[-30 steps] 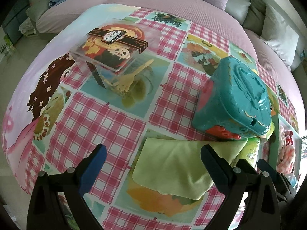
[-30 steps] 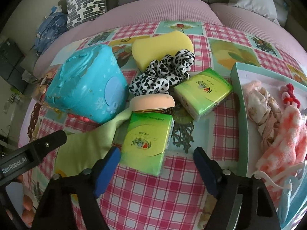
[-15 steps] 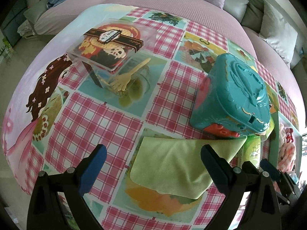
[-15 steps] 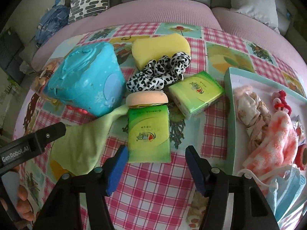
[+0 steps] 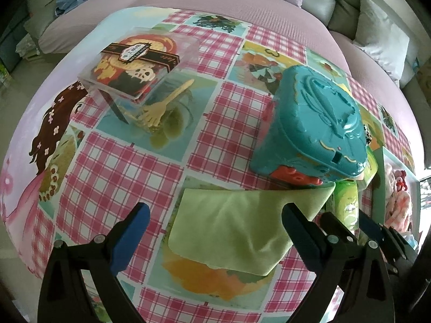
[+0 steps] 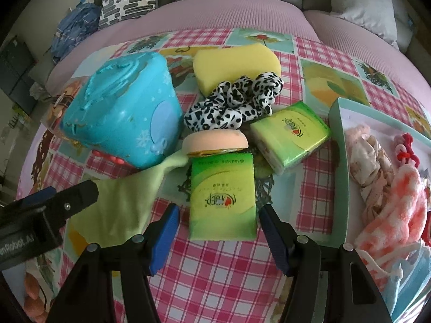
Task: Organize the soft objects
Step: 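Grasp the lime-green cloth with the left tool while the right tool grasps the green tissue pack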
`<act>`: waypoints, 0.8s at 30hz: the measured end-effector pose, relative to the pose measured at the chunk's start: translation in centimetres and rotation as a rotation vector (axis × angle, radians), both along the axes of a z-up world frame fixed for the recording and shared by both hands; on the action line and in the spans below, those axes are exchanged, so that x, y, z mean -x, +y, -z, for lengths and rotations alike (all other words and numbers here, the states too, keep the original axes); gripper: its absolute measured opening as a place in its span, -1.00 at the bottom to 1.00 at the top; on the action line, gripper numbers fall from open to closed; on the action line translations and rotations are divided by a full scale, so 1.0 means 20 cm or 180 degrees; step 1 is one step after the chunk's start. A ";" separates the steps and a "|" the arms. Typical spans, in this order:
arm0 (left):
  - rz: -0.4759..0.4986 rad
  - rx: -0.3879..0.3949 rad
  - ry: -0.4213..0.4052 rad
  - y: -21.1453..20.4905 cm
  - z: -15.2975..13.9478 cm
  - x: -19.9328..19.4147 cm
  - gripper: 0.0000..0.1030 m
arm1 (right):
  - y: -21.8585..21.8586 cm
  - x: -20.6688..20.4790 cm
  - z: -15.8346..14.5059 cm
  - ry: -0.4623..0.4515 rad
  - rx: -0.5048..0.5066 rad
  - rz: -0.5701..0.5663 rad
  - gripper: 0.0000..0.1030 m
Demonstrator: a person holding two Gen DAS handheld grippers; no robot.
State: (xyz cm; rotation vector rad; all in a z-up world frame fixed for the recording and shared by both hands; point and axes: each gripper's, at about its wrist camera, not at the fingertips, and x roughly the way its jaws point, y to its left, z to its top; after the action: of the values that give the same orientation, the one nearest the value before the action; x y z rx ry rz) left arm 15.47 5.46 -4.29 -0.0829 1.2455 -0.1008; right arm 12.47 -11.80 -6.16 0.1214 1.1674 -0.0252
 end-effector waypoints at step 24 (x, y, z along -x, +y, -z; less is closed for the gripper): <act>0.0547 -0.0315 0.0235 -0.26 0.13 0.00 0.91 | -0.16 0.16 -0.03 0.0092 -0.0057 0.0139 -0.03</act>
State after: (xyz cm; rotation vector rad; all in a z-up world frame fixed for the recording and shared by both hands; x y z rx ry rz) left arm 15.41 0.31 -6.98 0.1071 1.3283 -0.1861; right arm 9.25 -15.00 -5.61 0.1629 1.1939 -0.0552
